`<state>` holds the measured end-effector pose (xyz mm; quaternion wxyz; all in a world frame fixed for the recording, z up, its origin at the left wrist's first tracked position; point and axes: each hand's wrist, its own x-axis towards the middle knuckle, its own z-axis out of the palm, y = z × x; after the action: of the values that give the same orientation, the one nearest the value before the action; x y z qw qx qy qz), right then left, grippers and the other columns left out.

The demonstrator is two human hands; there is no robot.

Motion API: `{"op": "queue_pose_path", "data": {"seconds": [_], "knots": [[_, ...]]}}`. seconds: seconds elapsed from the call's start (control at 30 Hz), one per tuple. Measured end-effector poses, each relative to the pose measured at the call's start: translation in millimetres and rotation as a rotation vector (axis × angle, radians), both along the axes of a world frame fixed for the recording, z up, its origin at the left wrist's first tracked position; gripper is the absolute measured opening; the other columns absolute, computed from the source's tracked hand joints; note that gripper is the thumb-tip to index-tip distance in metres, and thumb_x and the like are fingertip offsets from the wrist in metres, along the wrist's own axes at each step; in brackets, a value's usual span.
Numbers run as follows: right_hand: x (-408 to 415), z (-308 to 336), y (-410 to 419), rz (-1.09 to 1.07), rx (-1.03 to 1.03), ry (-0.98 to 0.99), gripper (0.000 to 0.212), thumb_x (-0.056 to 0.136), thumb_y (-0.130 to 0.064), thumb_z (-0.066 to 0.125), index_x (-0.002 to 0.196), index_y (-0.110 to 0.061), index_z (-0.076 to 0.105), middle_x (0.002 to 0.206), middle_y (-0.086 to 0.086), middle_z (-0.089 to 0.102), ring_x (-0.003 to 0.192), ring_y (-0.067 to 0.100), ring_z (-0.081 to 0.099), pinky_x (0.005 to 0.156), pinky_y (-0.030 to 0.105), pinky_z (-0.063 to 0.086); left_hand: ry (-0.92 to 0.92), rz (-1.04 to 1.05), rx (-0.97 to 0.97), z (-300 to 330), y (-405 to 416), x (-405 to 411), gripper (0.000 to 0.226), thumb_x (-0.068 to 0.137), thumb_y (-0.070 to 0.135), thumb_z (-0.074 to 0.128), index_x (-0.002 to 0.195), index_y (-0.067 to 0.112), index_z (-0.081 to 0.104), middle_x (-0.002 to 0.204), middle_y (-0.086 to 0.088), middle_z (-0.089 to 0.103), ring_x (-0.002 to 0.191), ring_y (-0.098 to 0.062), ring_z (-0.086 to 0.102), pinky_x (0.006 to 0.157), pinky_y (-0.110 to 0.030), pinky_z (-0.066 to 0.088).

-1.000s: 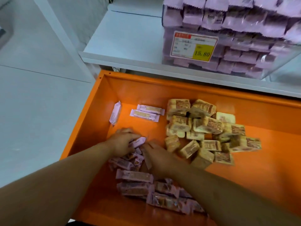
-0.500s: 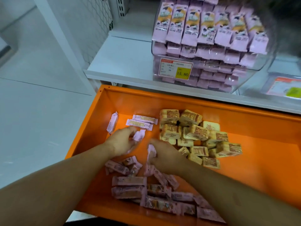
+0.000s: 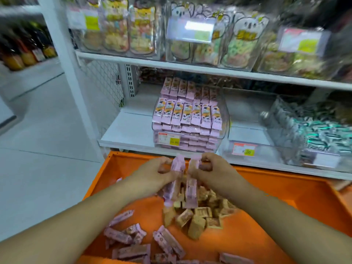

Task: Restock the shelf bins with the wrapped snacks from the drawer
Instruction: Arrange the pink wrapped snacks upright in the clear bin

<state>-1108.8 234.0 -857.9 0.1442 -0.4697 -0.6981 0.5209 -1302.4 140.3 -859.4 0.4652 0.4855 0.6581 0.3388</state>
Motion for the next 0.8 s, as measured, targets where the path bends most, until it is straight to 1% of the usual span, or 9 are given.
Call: {"op": "queue_pose_path", "data": {"seconds": [0.1,0.17,0.23,0.33,0.4,0.53,0.63,0.7,0.8], "knots": [[20,26,-15,-0.087,-0.047,0.051,0.021,0.099,-0.031,0.072,0.111,-0.014,0.068,0.095,0.011,0.078,0.063,0.013,0.061,0.061,0.028,0.047,-0.064,0.064,0.063,24,-10,23,0.016,0.097,0.034,0.073,0.111,0.034,0.065,0.100,-0.010,0.077,0.083,-0.025,0.071,0.072,-0.044,0.060],[31,34,-25,-0.097,-0.187,0.194,0.018,0.099,-0.017,0.069,0.114,-0.008,0.071,0.102,0.019,0.078,0.078,0.022,0.066,0.072,0.038,0.048,-0.096,0.091,0.065,29,-15,32,0.027,0.093,0.044,0.075,0.117,0.032,0.069,0.099,-0.003,0.078,0.086,-0.018,0.074,0.084,-0.051,0.059],[40,41,-31,-0.064,-0.245,0.306,0.023,0.093,-0.004,0.069,0.116,-0.005,0.071,0.106,0.023,0.076,0.083,0.030,0.066,0.075,0.043,0.047,-0.145,0.111,0.050,30,-15,39,0.043,0.085,0.057,0.078,0.120,0.033,0.071,0.100,-0.001,0.079,0.092,-0.016,0.075,0.090,-0.050,0.060],[44,47,-28,-0.038,-0.177,0.315,0.023,0.095,-0.006,0.072,0.117,-0.012,0.072,0.101,0.015,0.079,0.085,0.027,0.072,0.071,0.032,0.051,-0.209,0.180,0.061,35,-10,46,0.028,0.088,0.046,0.080,0.111,0.031,0.075,0.097,-0.001,0.079,0.090,-0.014,0.075,0.083,-0.029,0.055],[44,47,-24,-0.059,-0.155,0.324,0.023,0.094,-0.013,0.077,0.117,-0.015,0.073,0.100,0.010,0.080,0.090,0.023,0.075,0.073,0.030,0.054,-0.249,0.222,0.060,39,-3,50,0.035,0.087,0.044,0.082,0.110,0.018,0.077,0.101,-0.006,0.077,0.089,-0.020,0.072,0.081,-0.029,0.051],[44,41,-13,-0.118,-0.152,0.314,0.018,0.094,-0.017,0.079,0.111,-0.016,0.076,0.093,0.004,0.080,0.093,0.016,0.076,0.080,0.027,0.056,-0.275,0.313,0.026,44,13,59,0.033,0.089,0.037,0.080,0.093,0.006,0.071,0.094,-0.013,0.075,0.064,-0.006,0.065,0.056,-0.029,0.052],[46,41,-4,-0.136,-0.169,0.298,0.014,0.094,-0.022,0.079,0.106,-0.015,0.076,0.088,0.004,0.079,0.091,0.022,0.077,0.087,0.041,0.061,-0.248,0.311,0.017,44,23,66,0.032,0.091,0.036,0.078,0.093,0.005,0.070,0.093,-0.018,0.074,0.061,-0.009,0.065,0.048,-0.026,0.051],[48,41,1,-0.142,-0.181,0.290,0.013,0.094,-0.021,0.079,0.104,-0.014,0.075,0.086,0.004,0.078,0.086,0.022,0.076,0.081,0.038,0.063,-0.219,0.297,0.005,43,28,67,0.029,0.092,0.039,0.078,0.094,0.010,0.074,0.095,-0.015,0.077,0.067,-0.016,0.071,0.048,-0.027,0.055],[52,42,7,-0.116,-0.241,0.293,0.009,0.096,-0.008,0.073,0.104,-0.010,0.073,0.096,0.012,0.080,0.082,0.023,0.076,0.073,0.033,0.061,-0.243,0.254,-0.073,41,35,64,0.022,0.093,0.035,0.078,0.097,0.014,0.078,0.088,-0.002,0.080,0.080,-0.027,0.072,0.064,-0.038,0.061]]}}
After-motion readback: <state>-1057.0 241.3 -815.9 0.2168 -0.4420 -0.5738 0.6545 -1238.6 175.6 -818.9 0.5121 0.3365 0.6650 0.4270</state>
